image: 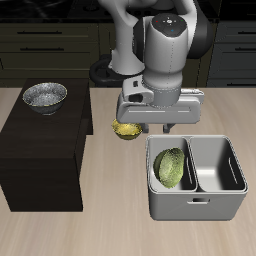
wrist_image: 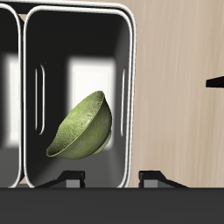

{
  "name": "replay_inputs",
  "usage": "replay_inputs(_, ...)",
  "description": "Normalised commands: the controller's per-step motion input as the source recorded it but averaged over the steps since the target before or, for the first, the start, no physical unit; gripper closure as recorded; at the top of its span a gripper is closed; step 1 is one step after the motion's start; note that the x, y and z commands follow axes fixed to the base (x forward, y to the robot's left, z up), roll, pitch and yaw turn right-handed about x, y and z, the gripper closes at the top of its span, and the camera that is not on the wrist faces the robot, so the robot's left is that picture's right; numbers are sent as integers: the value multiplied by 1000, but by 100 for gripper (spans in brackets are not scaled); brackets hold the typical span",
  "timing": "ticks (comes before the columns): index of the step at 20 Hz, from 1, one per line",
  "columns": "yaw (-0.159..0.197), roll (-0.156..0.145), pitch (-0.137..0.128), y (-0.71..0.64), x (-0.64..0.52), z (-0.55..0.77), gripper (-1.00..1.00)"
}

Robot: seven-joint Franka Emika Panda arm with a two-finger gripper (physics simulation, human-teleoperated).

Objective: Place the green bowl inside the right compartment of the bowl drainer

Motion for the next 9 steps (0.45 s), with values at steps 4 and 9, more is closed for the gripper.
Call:
replay_inputs(4,13,0,2,-55,8,-20,-100)
replay_inputs(9,3,-7,-23,-27,-108,168,-100)
